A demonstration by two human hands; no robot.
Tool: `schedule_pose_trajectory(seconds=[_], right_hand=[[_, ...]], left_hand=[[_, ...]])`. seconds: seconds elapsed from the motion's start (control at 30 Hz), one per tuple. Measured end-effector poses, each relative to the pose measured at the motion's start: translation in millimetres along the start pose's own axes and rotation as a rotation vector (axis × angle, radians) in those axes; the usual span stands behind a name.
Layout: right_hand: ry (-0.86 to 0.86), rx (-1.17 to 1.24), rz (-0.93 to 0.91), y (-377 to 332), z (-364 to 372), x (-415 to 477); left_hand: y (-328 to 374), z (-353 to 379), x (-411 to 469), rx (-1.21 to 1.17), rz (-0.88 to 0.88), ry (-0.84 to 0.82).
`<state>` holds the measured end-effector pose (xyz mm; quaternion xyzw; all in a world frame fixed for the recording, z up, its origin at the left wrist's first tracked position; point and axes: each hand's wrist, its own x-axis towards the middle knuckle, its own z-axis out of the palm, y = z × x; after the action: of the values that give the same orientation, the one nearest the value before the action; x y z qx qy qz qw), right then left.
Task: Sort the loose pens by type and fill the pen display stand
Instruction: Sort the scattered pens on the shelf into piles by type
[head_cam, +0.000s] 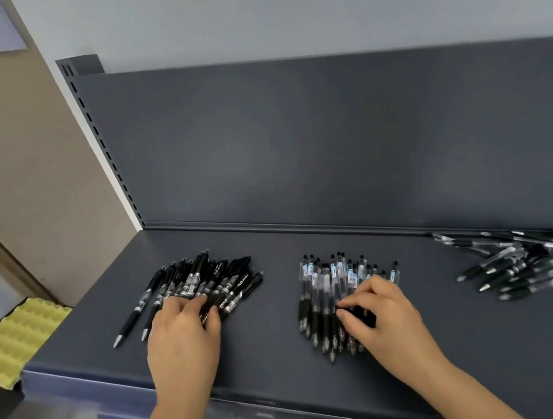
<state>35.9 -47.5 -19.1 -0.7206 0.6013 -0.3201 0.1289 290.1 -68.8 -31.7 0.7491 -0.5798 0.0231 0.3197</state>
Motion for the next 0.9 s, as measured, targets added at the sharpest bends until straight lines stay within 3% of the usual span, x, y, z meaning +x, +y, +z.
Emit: schedule_pose_trajectory(seconds=[0.37,0.57,0.9], right_hand=[[0.015,0.049,-0.016,8,-9,3],[0.101,-0.007,0.121,51,-42,-5],[0.279,-0.087,0.387,135,-111,-34]], left_hand=[[22,11,9,0.029,0.193,0.019],[100,28,4,-0.056,0.476,-0.088],[233,62,-27,-0.255,0.767,-0.344]])
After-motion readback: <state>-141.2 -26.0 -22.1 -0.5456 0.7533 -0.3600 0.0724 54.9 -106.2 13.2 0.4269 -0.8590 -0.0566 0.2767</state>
